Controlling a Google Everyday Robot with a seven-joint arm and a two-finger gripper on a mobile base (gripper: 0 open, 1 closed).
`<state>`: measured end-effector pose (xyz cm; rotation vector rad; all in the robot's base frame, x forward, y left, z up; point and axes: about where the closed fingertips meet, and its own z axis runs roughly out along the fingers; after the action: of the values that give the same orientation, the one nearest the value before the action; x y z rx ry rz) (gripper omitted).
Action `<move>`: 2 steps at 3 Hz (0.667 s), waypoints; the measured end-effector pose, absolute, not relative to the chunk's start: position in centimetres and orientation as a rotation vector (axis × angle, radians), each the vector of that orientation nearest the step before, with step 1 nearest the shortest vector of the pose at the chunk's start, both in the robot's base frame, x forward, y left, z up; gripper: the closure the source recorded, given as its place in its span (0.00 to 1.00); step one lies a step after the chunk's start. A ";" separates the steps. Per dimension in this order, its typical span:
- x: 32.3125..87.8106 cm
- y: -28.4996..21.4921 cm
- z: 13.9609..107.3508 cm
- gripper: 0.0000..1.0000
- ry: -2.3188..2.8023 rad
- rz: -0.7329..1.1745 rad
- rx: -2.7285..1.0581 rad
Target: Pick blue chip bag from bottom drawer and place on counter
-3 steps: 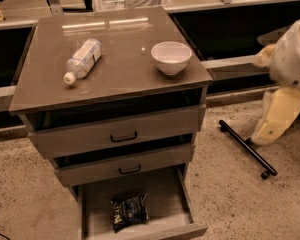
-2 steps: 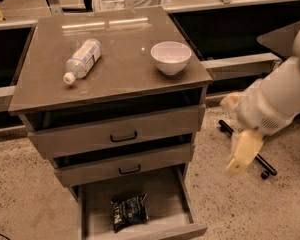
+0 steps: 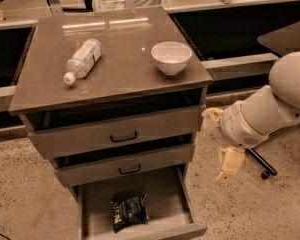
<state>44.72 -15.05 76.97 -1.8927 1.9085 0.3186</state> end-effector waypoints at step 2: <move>43.9 -1.5 69.6 0.00 1.566 0.677 -1.878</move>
Offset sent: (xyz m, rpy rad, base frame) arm -0.0436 0.2523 -0.2841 0.3733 -0.0183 0.2157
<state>43.89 -1.52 69.61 -1.8777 1.5659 0.6772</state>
